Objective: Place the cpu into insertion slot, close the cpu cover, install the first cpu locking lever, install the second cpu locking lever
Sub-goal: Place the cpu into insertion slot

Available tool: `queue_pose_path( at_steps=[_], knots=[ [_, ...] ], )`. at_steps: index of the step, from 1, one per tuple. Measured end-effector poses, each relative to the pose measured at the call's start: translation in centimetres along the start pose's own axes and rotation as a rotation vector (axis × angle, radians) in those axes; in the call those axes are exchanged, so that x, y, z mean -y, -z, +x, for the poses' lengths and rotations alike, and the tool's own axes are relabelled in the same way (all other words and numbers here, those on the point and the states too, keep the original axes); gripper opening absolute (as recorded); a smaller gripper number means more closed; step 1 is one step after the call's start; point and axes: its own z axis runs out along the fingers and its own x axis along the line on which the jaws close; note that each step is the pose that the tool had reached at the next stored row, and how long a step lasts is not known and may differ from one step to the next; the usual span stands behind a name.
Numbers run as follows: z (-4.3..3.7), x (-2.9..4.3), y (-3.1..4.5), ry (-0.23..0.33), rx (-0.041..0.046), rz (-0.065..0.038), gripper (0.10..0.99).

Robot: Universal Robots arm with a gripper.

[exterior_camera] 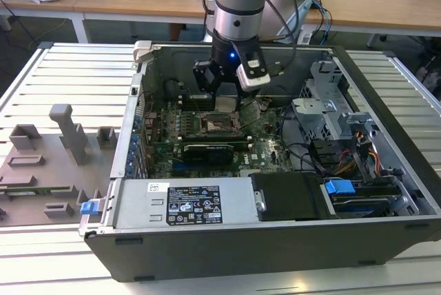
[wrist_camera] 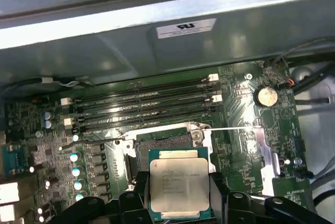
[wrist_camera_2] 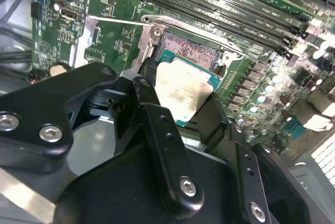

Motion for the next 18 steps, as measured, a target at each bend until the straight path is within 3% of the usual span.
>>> queue_pose_path(
  at_steps=[7,18],
  knots=[
    [0.0,0.0,-0.04,-0.128,0.0079,0.004,0.545],
    [0.0,0.0,-0.1,-0.262,0.0165,0.008,0.545]
  ],
)
